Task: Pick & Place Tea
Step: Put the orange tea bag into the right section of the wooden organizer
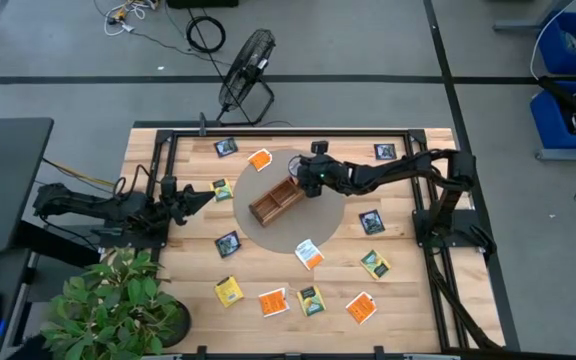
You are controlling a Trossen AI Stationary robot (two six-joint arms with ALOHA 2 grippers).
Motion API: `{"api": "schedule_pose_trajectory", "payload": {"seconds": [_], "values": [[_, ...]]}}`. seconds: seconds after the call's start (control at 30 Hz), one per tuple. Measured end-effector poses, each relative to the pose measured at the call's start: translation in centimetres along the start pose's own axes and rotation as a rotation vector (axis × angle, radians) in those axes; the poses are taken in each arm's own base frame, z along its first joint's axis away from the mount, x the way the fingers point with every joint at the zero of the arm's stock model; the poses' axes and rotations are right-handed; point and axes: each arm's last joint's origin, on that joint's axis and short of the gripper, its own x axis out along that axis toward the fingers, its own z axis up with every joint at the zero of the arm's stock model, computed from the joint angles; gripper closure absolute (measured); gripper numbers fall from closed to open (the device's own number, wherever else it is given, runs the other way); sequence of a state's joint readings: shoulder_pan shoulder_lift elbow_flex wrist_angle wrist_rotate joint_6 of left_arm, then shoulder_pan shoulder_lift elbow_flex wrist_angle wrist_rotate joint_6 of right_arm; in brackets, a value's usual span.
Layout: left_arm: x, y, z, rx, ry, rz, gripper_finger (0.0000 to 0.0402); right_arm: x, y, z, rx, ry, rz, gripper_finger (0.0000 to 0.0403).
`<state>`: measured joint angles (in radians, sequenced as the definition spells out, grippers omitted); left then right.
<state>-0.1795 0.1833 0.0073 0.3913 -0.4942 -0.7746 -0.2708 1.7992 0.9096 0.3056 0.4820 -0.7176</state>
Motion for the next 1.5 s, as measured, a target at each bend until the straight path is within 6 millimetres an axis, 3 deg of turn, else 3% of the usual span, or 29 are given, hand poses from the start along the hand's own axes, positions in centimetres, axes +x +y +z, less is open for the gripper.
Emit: {"api": "schedule_pose_trajectory", "payload": {"seconds": [0.9, 1.5], "values": [[0.0, 0.0, 0.0, 0.0, -0.002, 0.002, 0.0399, 0.2, 0.0, -0.1, -0.112, -0.06, 0.078, 0.0364], [0.0, 0.0, 0.0, 0.002, -0.002, 0.002, 0.0399, -0.3, 0.5, 0.3, -0.091, -0.024, 0.027, 0.0224]]}}
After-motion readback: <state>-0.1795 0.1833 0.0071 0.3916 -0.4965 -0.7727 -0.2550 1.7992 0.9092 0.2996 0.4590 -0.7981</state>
